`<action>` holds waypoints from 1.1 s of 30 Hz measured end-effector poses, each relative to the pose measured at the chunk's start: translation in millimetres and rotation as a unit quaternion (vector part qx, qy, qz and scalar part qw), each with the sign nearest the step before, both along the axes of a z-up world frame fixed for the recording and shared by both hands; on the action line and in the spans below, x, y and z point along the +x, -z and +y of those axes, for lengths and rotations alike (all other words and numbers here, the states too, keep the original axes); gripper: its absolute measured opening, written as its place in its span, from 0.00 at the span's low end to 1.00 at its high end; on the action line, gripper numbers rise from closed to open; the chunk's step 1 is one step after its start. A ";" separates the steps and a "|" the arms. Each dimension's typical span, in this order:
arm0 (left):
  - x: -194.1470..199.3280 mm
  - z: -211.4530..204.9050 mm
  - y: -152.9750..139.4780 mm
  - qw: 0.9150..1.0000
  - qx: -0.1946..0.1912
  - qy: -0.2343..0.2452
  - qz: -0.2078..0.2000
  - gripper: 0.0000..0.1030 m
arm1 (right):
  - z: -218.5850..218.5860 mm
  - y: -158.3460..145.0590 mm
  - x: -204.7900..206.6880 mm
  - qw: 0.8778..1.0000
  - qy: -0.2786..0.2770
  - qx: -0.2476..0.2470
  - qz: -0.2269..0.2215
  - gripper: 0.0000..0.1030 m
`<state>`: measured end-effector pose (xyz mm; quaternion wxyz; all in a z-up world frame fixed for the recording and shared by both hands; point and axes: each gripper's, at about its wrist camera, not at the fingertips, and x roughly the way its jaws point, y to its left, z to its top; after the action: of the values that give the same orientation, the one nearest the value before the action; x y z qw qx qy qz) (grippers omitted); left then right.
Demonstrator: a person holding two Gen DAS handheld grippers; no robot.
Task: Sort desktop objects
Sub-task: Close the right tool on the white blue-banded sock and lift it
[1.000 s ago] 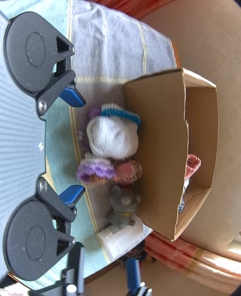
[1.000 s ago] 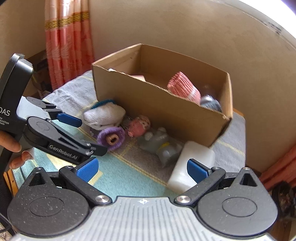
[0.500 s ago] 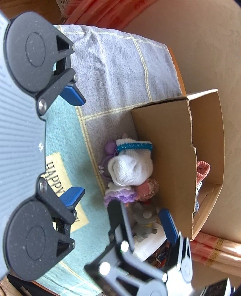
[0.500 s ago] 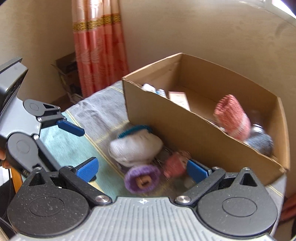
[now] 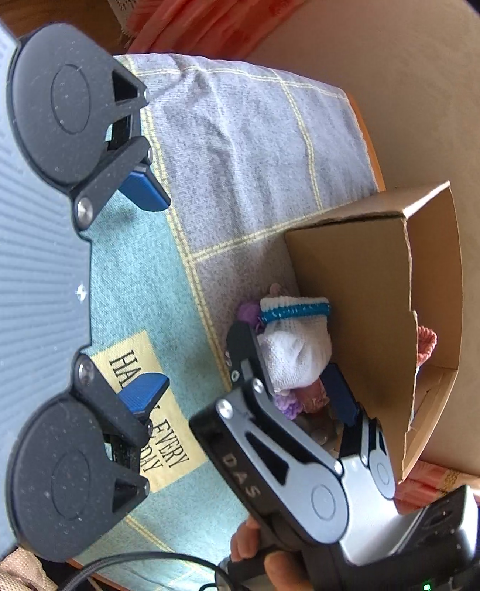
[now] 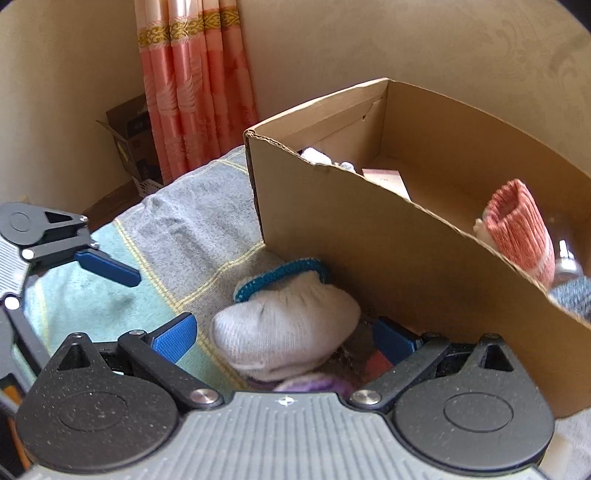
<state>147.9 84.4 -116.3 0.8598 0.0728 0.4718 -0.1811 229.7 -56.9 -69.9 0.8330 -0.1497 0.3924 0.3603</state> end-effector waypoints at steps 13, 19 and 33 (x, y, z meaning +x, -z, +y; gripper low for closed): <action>-2.3 1.1 2.7 1.000 -0.012 -0.007 -0.008 0.91 | 1.4 1.5 6.0 1.000 0.005 -0.010 0.005 0.79; -3.9 -5.6 -1.7 1.000 -0.009 0.001 -0.019 0.91 | -2.8 -11.1 -1.9 1.000 0.003 -0.007 -0.004 0.75; 1.3 -44.4 -10.3 0.996 0.004 0.062 -0.070 0.91 | -44.6 -64.0 -22.3 0.998 0.036 0.012 -0.045 0.75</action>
<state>149.2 40.0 -106.1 0.8775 0.1177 0.4059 -0.2268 207.4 -101.5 -6.0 0.8637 -0.1411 0.3554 0.3282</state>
